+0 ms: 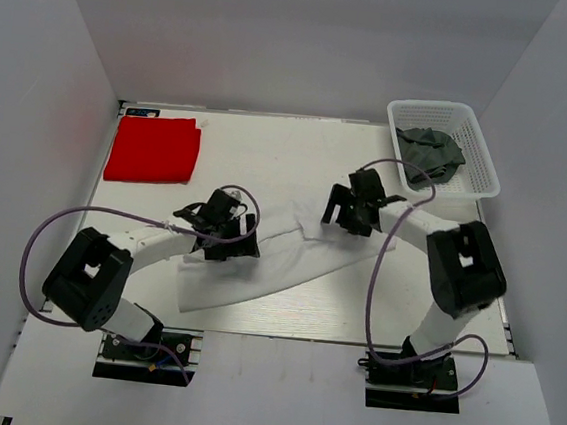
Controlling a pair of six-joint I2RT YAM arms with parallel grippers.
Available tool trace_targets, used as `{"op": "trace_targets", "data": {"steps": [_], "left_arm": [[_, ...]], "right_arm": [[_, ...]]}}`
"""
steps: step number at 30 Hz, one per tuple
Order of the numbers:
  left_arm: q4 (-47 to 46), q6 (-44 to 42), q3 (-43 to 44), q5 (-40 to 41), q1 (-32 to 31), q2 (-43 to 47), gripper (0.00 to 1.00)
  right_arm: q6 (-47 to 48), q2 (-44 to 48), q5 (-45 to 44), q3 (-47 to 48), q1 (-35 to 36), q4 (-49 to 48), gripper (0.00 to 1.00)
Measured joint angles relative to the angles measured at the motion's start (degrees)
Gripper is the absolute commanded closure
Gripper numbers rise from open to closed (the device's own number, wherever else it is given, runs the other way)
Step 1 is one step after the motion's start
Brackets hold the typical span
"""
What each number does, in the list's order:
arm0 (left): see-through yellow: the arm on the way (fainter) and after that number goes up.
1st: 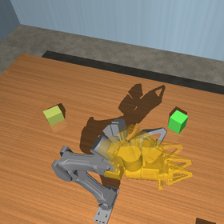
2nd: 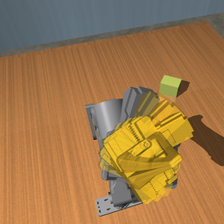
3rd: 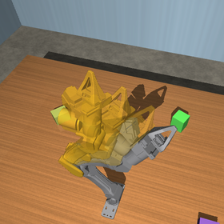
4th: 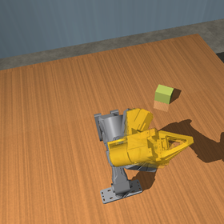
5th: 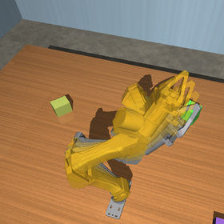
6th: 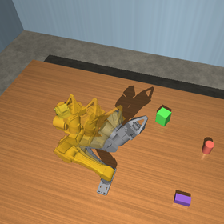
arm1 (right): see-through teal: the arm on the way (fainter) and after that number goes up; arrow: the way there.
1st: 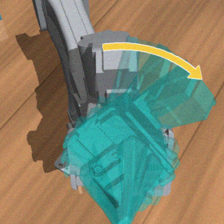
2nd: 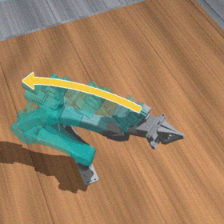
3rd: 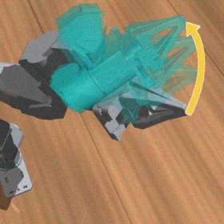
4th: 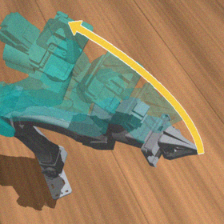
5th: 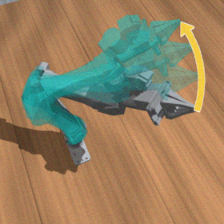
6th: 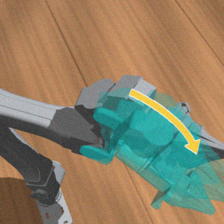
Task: Fold and stack the t-shirts
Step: Rotate the tshirt 90 degrees
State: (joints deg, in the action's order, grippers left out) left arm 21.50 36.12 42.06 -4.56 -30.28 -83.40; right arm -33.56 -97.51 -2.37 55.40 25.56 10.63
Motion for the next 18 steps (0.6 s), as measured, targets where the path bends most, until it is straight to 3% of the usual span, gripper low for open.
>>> {"op": "trace_targets", "data": {"steps": [6, 13, 18], "left_arm": [[0.9, 6.8, -2.4, -3.3, -8.5, 2.9, 0.00], [4.9, 9.1, -0.6, -3.4, -18.0, 2.5, 0.00], [12.7, 9.2, 2.8, 1.1, -20.5, 7.5, 0.00]], "right_arm": [[9.4, -17.6, -1.7, 21.7, -0.8, 0.0, 0.10], [27.2, -41.2, 4.9, 59.1, -0.4, 8.6, 0.10], [39.3, -44.1, 7.0, 63.9, 0.8, 10.9, 0.10]]}}
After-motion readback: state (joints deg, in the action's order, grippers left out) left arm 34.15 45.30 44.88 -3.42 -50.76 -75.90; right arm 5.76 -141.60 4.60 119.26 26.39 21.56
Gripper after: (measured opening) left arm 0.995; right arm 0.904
